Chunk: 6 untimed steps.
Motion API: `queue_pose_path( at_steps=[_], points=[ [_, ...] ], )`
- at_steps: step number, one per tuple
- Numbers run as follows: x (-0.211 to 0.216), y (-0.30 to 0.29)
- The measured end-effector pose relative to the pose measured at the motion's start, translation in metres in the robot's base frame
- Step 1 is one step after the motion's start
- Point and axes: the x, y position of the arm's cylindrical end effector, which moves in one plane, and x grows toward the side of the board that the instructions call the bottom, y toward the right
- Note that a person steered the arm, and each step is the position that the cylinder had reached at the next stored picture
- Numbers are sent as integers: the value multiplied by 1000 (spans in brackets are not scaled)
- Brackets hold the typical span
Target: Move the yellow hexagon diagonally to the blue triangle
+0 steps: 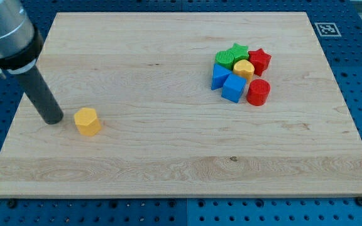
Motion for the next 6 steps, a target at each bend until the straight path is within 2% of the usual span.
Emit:
queue_pose_path(
  at_steps=[3,5,6],
  points=[
    [20,0],
    [20,65],
    [20,76]
  ],
)
